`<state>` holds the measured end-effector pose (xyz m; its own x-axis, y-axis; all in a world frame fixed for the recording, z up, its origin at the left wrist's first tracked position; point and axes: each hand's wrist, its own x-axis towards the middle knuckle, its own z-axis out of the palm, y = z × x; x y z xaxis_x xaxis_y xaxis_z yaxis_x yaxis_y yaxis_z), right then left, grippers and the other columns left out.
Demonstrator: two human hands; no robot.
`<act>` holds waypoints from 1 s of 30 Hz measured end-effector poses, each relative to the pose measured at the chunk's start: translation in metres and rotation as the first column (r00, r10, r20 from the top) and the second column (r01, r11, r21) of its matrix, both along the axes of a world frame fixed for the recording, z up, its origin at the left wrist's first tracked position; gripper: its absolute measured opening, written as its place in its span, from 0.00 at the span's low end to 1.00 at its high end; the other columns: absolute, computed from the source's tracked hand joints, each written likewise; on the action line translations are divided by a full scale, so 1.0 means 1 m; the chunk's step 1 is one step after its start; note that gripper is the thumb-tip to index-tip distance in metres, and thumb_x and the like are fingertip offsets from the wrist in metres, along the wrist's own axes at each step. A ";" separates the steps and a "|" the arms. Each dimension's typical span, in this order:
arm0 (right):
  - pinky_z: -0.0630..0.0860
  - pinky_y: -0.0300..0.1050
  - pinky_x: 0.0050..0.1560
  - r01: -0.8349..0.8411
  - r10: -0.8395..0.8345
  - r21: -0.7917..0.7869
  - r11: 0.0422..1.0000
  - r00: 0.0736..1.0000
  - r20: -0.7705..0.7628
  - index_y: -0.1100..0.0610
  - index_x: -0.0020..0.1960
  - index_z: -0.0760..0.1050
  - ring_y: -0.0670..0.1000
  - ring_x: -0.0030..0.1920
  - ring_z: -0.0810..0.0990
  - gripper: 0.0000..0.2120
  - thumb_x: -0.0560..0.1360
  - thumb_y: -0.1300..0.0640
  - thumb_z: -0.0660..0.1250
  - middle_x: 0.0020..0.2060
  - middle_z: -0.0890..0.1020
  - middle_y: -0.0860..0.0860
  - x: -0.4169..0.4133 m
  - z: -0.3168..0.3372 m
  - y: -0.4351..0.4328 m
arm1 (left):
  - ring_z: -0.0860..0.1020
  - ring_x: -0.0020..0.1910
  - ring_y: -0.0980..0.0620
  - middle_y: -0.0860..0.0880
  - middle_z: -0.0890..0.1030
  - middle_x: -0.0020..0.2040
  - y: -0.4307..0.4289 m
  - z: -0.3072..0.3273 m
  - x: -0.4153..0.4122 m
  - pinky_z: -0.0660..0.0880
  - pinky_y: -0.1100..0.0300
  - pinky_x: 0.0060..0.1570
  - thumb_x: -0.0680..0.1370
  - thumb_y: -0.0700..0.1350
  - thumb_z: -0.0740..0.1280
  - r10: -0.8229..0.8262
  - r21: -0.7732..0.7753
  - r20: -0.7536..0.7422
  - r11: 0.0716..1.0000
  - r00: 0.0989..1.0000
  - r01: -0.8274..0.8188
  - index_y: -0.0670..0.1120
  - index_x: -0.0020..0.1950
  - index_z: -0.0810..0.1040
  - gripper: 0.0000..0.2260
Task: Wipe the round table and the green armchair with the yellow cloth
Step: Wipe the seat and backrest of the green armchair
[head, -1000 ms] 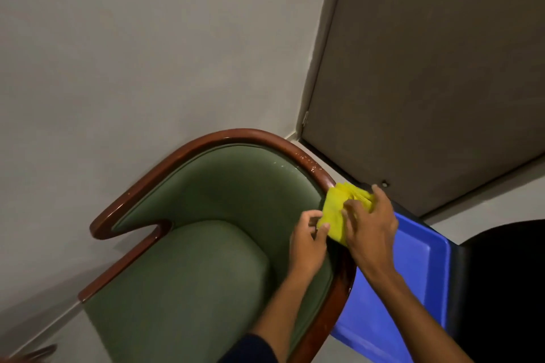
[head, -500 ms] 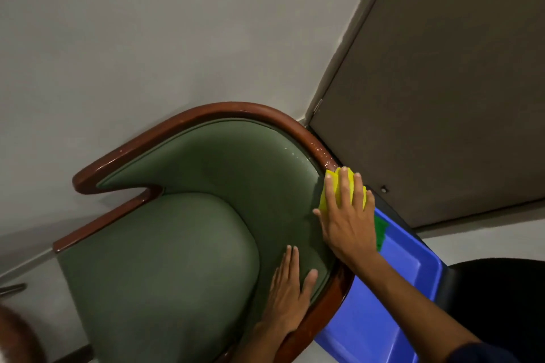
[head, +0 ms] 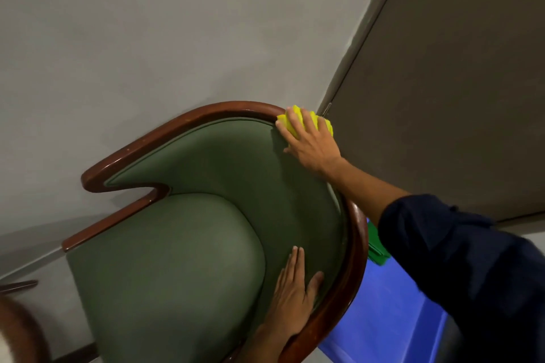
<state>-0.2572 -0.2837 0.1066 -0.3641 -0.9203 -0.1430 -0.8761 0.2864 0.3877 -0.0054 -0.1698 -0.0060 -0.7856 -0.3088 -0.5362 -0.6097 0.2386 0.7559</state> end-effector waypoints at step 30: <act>0.56 0.66 0.74 0.143 -0.121 -0.088 0.986 0.969 0.214 0.52 0.74 0.67 0.60 0.79 0.50 0.26 0.79 0.42 0.53 0.79 0.57 0.54 0.101 0.001 0.207 | 0.48 0.80 0.47 0.45 0.50 0.81 -0.048 0.002 0.058 0.46 0.45 0.74 0.82 0.64 0.46 -0.592 -0.746 -0.041 0.554 0.805 0.369 0.50 0.80 0.48 0.31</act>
<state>-0.1559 -0.0769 0.1077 -0.4556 -0.8798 -0.1360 -0.8861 0.4334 0.1645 0.0524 -0.2182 -0.0036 -0.9955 -0.0196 -0.0931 -0.0511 0.9356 0.3493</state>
